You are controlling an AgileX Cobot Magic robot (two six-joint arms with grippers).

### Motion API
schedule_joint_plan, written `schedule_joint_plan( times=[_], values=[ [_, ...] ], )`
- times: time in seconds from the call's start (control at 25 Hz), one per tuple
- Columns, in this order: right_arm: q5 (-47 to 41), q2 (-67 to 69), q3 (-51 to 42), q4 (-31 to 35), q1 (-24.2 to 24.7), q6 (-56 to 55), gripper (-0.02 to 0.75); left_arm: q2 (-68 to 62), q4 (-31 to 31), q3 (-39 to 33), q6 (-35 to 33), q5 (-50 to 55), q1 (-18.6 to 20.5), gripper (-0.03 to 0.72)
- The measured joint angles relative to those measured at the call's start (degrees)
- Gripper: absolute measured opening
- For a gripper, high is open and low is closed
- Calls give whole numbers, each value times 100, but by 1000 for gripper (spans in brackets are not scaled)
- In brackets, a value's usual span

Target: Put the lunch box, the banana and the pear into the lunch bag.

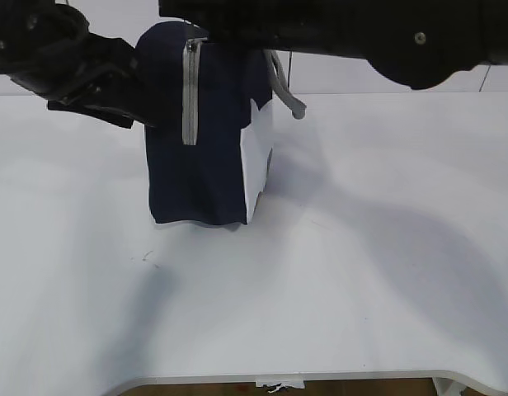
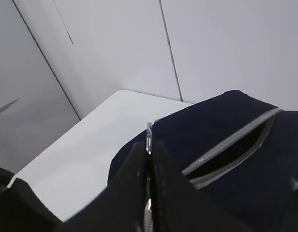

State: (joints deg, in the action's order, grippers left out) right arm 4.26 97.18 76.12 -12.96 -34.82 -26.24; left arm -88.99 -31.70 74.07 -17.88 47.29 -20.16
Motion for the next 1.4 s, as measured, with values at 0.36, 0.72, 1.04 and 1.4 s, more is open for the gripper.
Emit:
schedule_joint_plan(
  times=[0.36,0.72,1.04,1.4],
  values=[
    [0,0,0,33,0,0,1,-243,-85,0,-271,-637,0,361],
    [0,13,0,41,0,0,1,-522,-193,0,-859,-535,-8,20],
    [-34,13,0,41,0,0,1,-522,592,0,-1078,260,-8,0],
    [-44,13,5,41,325,0,1,-390,687,0,-1148,512,-15,-1]
  ],
)
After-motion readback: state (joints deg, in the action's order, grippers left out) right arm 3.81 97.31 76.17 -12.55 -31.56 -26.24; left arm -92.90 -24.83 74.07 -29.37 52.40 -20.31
